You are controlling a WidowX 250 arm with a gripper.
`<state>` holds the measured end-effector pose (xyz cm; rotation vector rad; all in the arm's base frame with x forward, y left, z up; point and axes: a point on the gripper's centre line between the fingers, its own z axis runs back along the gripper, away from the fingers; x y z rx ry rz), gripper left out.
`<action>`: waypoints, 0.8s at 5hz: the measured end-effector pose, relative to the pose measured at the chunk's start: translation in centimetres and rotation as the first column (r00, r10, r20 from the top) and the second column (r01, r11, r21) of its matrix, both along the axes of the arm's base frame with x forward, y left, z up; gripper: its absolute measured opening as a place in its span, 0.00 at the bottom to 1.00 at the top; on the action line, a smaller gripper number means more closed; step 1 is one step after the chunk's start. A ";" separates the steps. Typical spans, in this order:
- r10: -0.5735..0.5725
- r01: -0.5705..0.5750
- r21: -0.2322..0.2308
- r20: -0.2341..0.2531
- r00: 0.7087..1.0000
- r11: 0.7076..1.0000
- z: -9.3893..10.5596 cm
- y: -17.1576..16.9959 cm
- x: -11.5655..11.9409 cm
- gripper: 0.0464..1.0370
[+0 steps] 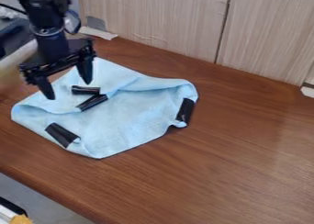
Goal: Unfold the fabric from the bottom left to the top
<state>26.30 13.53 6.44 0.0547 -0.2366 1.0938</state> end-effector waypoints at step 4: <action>0.108 -0.107 0.019 -0.036 0.993 0.994 -4.2 1.2 4.1 0.64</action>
